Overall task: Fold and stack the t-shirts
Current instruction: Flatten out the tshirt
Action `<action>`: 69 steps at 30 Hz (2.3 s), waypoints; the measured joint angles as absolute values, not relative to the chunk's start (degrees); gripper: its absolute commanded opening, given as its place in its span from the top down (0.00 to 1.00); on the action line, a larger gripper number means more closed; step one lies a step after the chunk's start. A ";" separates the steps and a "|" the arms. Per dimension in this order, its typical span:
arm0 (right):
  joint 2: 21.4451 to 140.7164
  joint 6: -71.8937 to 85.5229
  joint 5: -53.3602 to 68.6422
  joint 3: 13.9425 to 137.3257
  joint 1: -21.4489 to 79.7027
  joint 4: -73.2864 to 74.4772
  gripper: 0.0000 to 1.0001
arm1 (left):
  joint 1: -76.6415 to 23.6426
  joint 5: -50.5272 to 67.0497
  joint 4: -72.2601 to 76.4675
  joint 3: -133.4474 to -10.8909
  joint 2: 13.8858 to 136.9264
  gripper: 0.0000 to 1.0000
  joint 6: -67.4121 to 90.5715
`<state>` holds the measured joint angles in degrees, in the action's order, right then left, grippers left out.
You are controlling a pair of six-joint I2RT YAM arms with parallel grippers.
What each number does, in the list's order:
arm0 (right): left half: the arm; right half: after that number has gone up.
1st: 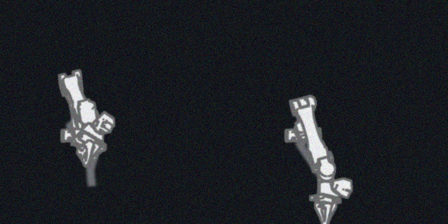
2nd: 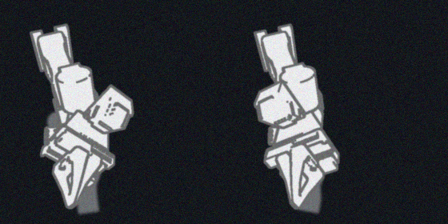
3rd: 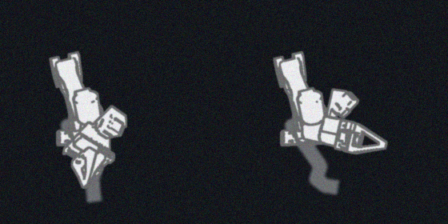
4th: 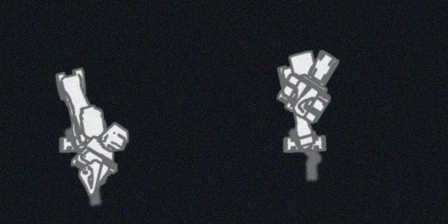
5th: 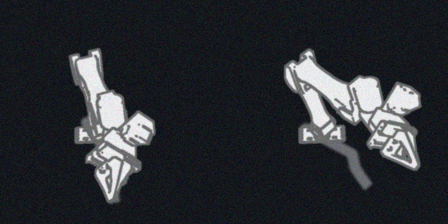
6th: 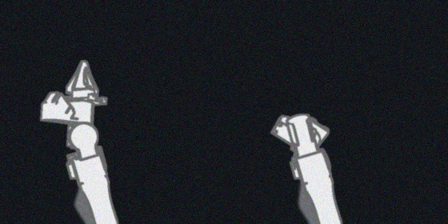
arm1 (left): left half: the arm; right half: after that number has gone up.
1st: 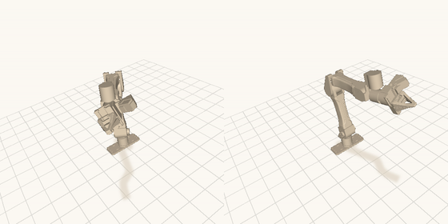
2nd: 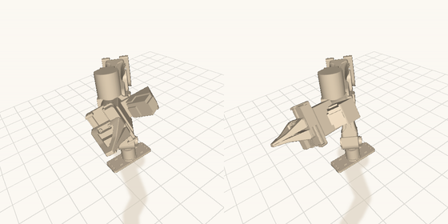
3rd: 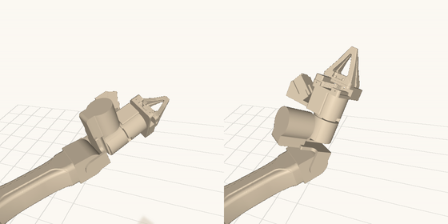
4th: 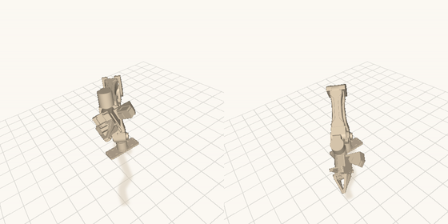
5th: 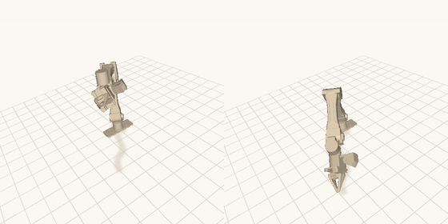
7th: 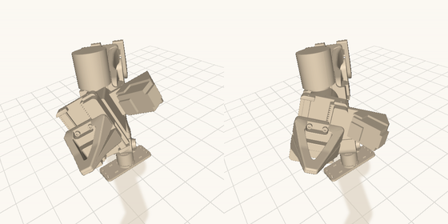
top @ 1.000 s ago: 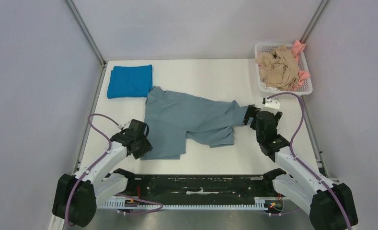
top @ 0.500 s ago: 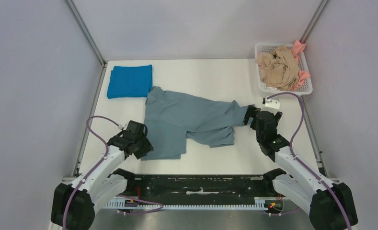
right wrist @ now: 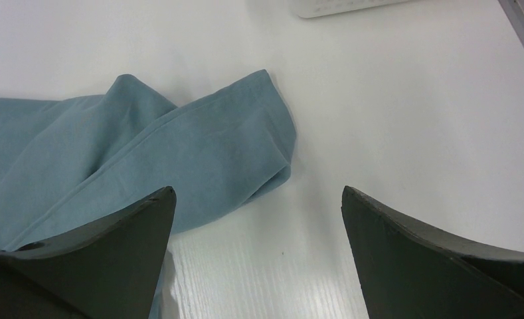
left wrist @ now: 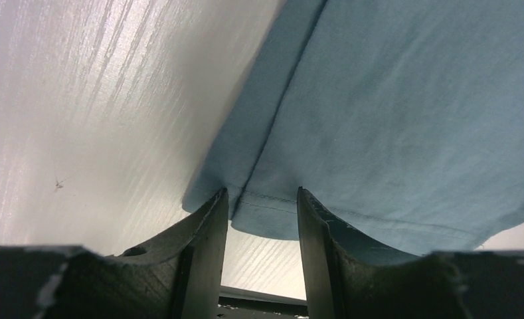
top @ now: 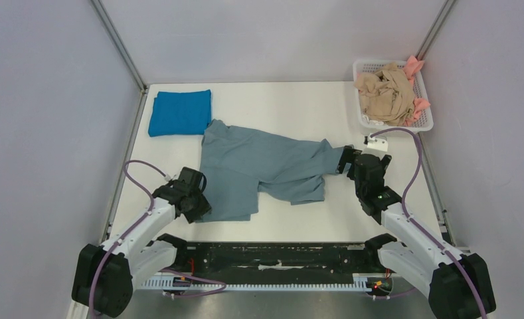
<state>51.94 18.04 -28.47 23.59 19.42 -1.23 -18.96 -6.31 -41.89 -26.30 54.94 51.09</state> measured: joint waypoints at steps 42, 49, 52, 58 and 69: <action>54.26 17.98 -31.03 23.62 18.94 -1.23 0.02 | -24.18 -5.41 -45.47 -36.29 65.04 0.98 50.15; 61.28 16.80 -29.80 25.50 18.83 0.03 0.02 | -24.25 -3.84 -41.50 -39.35 61.78 0.98 48.95; 64.03 15.33 -28.38 27.14 18.83 -0.19 0.02 | -24.25 -3.92 -40.07 -43.18 61.52 0.98 47.83; 71.35 15.75 -26.83 31.31 18.04 -0.58 0.12 | -24.25 -6.37 -36.97 -48.16 61.17 0.98 45.93; 82.21 18.44 -19.05 33.32 15.03 -3.51 1.00 | -24.12 -12.08 -36.53 -51.29 59.64 0.98 44.73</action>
